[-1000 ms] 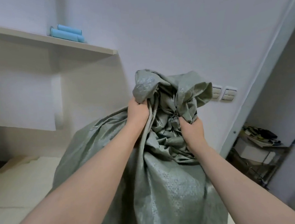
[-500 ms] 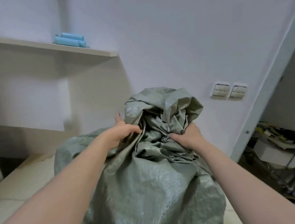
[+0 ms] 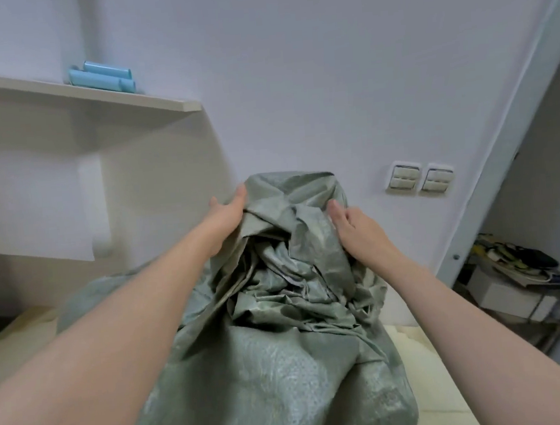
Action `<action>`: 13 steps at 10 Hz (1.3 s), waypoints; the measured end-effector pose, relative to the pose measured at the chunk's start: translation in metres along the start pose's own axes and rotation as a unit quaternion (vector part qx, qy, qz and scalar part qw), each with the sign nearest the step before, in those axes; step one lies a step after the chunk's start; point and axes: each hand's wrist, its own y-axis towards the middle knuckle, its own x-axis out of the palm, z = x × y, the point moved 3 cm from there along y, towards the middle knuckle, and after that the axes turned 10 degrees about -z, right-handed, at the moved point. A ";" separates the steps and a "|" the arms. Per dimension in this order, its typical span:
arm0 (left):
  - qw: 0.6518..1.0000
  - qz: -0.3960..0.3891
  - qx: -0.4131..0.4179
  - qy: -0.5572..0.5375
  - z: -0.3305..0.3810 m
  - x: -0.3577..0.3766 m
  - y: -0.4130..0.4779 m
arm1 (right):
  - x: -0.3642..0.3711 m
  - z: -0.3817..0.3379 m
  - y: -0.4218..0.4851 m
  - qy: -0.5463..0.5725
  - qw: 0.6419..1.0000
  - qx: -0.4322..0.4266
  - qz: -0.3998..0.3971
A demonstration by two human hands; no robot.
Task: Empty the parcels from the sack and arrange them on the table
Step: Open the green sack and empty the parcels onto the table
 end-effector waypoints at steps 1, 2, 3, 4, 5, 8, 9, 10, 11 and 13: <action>0.992 0.003 0.009 0.128 -0.015 0.000 -0.002 | 0.004 0.022 0.014 -0.065 0.994 0.085 -0.020; 0.972 -0.022 0.034 0.232 -0.025 -0.003 -0.010 | 0.024 0.045 0.016 -0.173 0.962 0.169 -0.127; 0.926 0.026 -0.018 0.375 -0.031 -0.010 -0.014 | 0.038 0.052 0.013 -0.138 0.958 0.219 -0.125; 0.936 -0.021 -0.019 0.351 -0.046 -0.004 -0.010 | 0.051 0.050 0.017 0.014 0.963 0.242 -0.115; 0.976 -0.068 0.015 0.204 -0.063 0.009 -0.005 | 0.056 0.057 0.016 0.163 0.956 0.239 -0.055; 0.974 0.129 0.032 0.183 -0.068 0.011 0.005 | 0.073 0.043 -0.003 0.205 0.916 0.314 -0.143; 0.982 0.161 0.077 0.068 -0.056 0.017 -0.011 | 0.073 0.042 -0.005 0.215 0.942 0.227 -0.120; 0.977 0.158 0.137 -0.038 -0.029 0.024 -0.032 | 0.062 0.038 -0.008 0.254 0.943 0.211 -0.031; 0.969 0.128 0.206 -0.052 0.005 0.029 -0.048 | 0.045 0.021 -0.016 0.246 0.955 0.145 0.078; 0.946 0.070 0.311 -0.064 0.060 0.032 -0.068 | 0.021 -0.006 -0.022 0.334 0.924 -0.027 0.185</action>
